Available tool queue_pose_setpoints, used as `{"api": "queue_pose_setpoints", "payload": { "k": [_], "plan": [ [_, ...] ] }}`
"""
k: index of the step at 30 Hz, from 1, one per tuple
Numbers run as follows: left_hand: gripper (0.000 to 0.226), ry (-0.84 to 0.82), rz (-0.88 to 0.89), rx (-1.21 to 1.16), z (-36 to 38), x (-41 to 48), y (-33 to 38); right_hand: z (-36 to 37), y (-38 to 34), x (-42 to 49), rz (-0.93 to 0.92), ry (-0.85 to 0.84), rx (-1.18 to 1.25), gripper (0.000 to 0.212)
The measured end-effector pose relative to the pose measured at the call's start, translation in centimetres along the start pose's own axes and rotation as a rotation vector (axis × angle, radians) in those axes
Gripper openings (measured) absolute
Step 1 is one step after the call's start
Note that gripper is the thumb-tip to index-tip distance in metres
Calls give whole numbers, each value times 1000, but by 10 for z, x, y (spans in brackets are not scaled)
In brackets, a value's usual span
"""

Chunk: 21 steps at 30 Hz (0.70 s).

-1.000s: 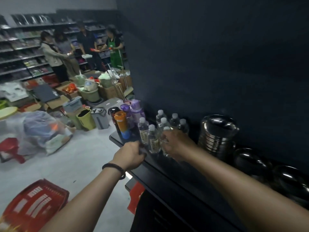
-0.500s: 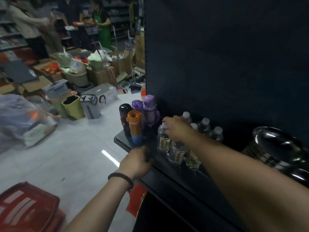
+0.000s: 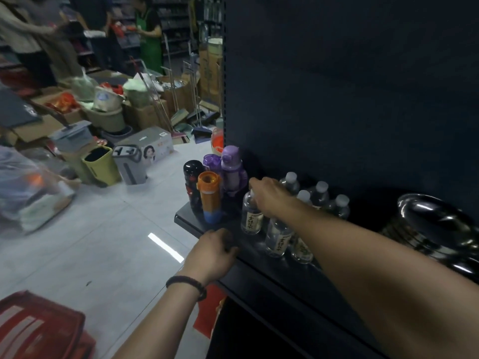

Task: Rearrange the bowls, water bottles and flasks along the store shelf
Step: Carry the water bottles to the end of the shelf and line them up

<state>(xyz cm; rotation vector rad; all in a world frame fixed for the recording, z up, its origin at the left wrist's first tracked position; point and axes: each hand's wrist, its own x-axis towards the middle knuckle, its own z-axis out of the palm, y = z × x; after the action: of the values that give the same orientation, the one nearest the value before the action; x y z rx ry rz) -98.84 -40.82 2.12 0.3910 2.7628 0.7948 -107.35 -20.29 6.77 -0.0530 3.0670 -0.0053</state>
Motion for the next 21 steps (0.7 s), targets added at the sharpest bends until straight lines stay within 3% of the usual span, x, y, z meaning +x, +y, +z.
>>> {"api": "queue_pose_setpoints", "payload": {
  "k": [6,10,15,21],
  "plan": [
    [34,110,-7,-109,-31,1,15,-61,1,-27,-13,49,243,22],
    [47,213,114,-203,-48,-7,46,-113,9,-70,-13,92,380,25],
    [67,185,235,-159,-41,-20,76,-155,38,-142,9,124,396,21],
    [54,128,431,-216,-6,-61,141,-169,82,-247,84,122,323,29]
  ]
}}
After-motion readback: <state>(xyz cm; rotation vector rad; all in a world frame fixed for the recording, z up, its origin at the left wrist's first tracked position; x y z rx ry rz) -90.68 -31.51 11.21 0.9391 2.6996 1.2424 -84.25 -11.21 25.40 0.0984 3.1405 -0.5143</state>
